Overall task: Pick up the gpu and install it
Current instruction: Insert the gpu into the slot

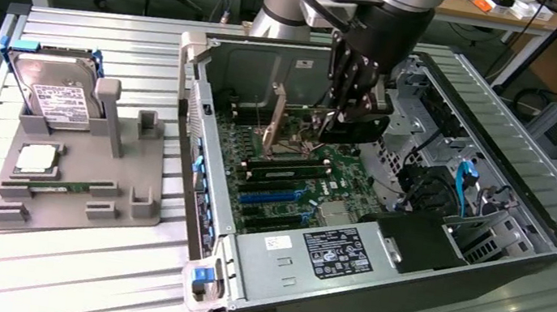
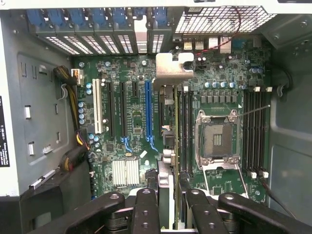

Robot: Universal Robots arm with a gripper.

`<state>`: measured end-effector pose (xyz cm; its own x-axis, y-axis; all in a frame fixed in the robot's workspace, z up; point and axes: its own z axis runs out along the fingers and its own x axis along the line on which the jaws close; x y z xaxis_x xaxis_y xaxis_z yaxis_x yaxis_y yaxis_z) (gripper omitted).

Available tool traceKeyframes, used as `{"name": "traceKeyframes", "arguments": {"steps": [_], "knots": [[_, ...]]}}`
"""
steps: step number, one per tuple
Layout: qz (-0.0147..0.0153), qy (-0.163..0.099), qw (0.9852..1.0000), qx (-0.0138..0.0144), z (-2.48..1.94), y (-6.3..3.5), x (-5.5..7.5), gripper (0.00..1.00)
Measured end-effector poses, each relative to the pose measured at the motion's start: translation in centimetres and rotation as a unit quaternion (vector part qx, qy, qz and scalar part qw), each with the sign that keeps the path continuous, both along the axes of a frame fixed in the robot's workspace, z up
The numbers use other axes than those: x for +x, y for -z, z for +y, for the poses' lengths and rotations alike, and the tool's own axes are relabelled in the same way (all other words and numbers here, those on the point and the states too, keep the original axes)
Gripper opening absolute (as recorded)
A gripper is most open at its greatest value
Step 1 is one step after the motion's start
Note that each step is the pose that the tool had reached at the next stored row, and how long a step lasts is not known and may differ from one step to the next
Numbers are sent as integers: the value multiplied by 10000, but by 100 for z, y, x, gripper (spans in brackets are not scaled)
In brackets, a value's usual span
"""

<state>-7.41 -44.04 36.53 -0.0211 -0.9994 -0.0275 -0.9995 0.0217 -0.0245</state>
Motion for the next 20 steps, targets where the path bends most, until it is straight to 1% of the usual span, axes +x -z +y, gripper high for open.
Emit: {"name": "traceKeyframes", "arguments": {"steps": [20], "knots": [[0,0,10000,0,-23,15,-21,27]]}}
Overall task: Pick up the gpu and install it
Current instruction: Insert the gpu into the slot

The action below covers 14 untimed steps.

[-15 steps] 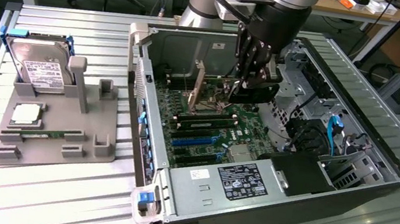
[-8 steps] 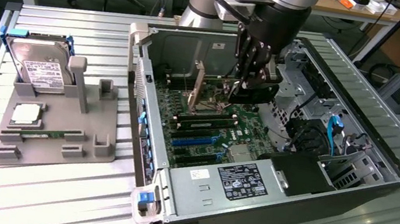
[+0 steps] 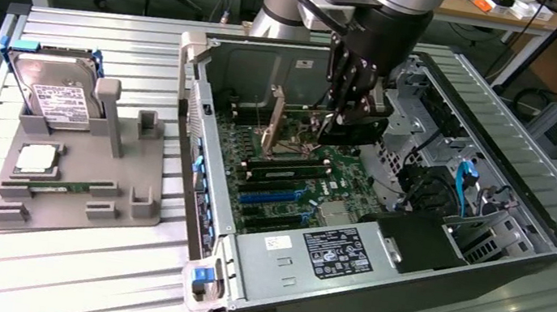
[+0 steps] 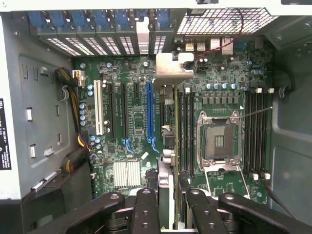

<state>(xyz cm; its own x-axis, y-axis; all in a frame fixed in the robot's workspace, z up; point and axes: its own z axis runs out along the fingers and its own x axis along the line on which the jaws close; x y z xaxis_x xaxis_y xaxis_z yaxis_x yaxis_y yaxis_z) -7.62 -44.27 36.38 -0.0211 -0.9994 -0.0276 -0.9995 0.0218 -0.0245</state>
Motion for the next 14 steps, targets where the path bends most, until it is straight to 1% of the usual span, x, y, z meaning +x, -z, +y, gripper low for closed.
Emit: {"name": "traceKeyframes", "arguments": {"steps": [14], "knots": [[0,0,10000,0,-19,11,-15,27]]}}
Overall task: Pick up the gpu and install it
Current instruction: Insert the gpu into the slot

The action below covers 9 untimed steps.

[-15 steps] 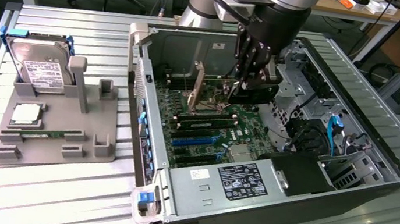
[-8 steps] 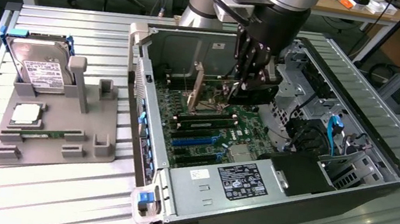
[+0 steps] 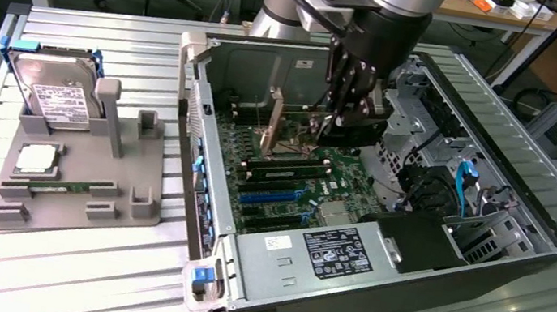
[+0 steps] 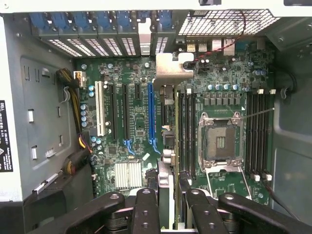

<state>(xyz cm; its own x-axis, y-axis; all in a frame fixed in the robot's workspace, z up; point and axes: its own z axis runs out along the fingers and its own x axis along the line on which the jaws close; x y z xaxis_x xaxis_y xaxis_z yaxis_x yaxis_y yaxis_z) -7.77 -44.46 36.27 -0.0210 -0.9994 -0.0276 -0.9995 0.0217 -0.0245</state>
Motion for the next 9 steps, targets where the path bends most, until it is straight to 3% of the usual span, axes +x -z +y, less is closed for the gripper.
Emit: {"name": "traceKeyframes", "arguments": {"steps": [9], "knots": [[0,0,10000,0,-13,7,-10,27]]}}
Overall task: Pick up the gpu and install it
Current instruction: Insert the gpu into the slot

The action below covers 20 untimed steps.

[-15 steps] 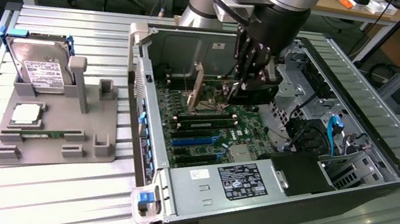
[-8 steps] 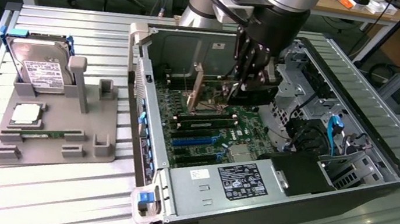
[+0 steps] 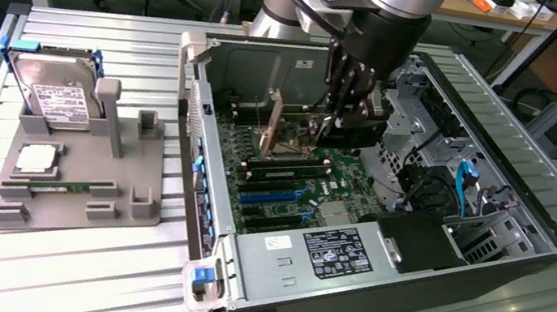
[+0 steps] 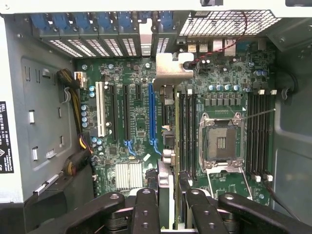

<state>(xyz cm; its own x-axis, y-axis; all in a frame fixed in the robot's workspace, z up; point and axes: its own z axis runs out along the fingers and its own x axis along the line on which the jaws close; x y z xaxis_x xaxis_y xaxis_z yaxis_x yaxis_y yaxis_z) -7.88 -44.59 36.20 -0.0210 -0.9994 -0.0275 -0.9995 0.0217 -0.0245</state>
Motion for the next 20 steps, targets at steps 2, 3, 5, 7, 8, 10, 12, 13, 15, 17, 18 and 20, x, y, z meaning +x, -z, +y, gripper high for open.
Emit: {"name": "traceKeyframes", "arguments": {"steps": [2,3,5,7,8,10,12,13,15,17,18,20], "knots": [[0,0,10000,0,-4,1,-3,27],[0,0,10000,0,-6,2,-6,27],[0,0,10000,0,-8,3,-8,27],[0,0,10000,0,-10,3,-11,27],[0,1,10000,0,-11,3,-14,27],[0,0,10000,0,-14,4,-21,27],[0,0,10000,1,-17,6,-27,27],[0,0,10000,1,-19,7,-29,27],[0,0,10000,0,-21,8,-34,27],[0,0,10000,0,-22,10,-36,27],[0,0,10000,0,-23,12,-37,27],[0,0,10000,0,-24,14,-38,27]]}}
